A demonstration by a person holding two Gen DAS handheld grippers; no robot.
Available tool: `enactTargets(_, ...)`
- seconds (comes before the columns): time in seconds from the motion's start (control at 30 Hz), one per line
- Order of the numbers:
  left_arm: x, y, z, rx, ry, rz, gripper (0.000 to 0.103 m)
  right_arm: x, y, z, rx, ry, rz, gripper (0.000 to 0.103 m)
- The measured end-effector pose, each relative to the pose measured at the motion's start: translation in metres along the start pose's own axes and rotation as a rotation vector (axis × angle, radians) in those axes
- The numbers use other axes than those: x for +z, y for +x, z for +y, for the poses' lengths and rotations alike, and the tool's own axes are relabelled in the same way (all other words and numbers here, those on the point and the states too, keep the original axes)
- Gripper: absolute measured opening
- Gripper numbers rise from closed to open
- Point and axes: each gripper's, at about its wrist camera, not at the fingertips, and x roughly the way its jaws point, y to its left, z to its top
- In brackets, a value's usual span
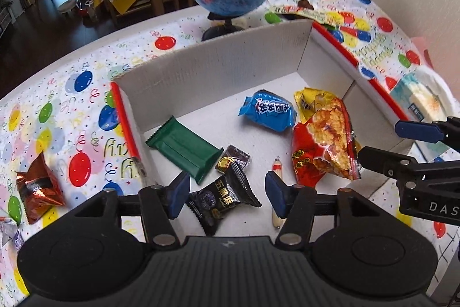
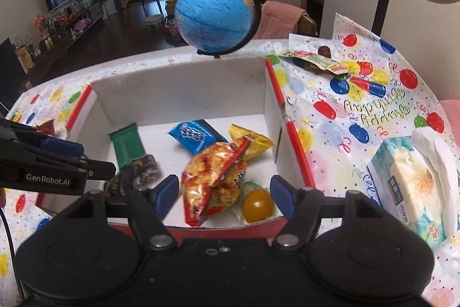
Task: Organize snacks
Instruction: 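Open both tools to drop the packets into the box, then withdraw both tools from the box back over the snack pile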
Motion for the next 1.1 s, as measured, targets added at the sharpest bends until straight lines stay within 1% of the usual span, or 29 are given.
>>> enactTargets(0.07, -0.002, -0.008, 0.005, -0.006, -0.013, -0.014, 0.062, 0.002, -0.006, 0.004, 0.008, 0.005, -0.011, 0.076)
enactTargets(0.1, -0.003, -0.012, 0.007, -0.008, -0.019, -0.024, 0.063, 0.002, -0.010, 0.006, 0.012, 0.008, -0.015, 0.076)
enactTargets(0.2, -0.007, -0.026, 0.016, -0.014, -0.033, -0.046, 0.063, 0.004, -0.020, 0.016, 0.021, 0.003, -0.032, 0.078)
enactTargets(0.27, -0.009, -0.035, 0.022, -0.020, -0.042, -0.062, 0.063, 0.005, -0.027, 0.022, 0.027, 0.005, -0.044, 0.082)
enactTargets(0.37, -0.015, -0.051, 0.033, -0.030, -0.057, -0.093, 0.069, 0.006, -0.038, 0.034, 0.038, 0.006, -0.061, 0.085)
enactTargets(0.4, -0.017, -0.057, 0.037, -0.035, -0.065, -0.105, 0.071, 0.006, -0.041, 0.038, 0.042, 0.004, -0.068, 0.086)
enactTargets(0.53, -0.025, -0.077, 0.055, -0.048, -0.092, -0.137, 0.071, 0.008, -0.052, 0.057, 0.053, 0.001, -0.090, 0.087)
enactTargets(0.67, -0.036, -0.095, 0.074, -0.050, -0.114, -0.162, 0.071, 0.009, -0.059, 0.078, 0.065, -0.003, -0.100, 0.089)
enactTargets(0.73, -0.043, -0.104, 0.086, -0.047, -0.126, -0.174, 0.074, 0.009, -0.062, 0.090, 0.072, -0.006, -0.106, 0.094)
enactTargets(0.77, -0.046, -0.109, 0.092, -0.043, -0.133, -0.183, 0.077, 0.009, -0.063, 0.096, 0.077, -0.009, -0.111, 0.095)
enactTargets(0.8, -0.050, -0.114, 0.097, -0.038, -0.140, -0.191, 0.078, 0.009, -0.064, 0.102, 0.085, -0.012, -0.113, 0.095)
enactTargets(0.93, -0.063, -0.131, 0.121, -0.032, -0.168, -0.212, 0.078, 0.011, -0.067, 0.131, 0.118, -0.036, -0.127, 0.098)
enactTargets(1.0, -0.069, -0.137, 0.133, -0.028, -0.182, -0.220, 0.082, 0.012, -0.068, 0.146, 0.138, -0.049, -0.132, 0.099)
enactTargets(1.07, -0.077, -0.144, 0.146, -0.024, -0.194, -0.231, 0.083, 0.014, -0.068, 0.160, 0.158, -0.063, -0.139, 0.103)
enactTargets(1.1, -0.081, -0.146, 0.152, -0.022, -0.199, -0.234, 0.083, 0.014, -0.068, 0.168, 0.167, -0.071, -0.144, 0.103)
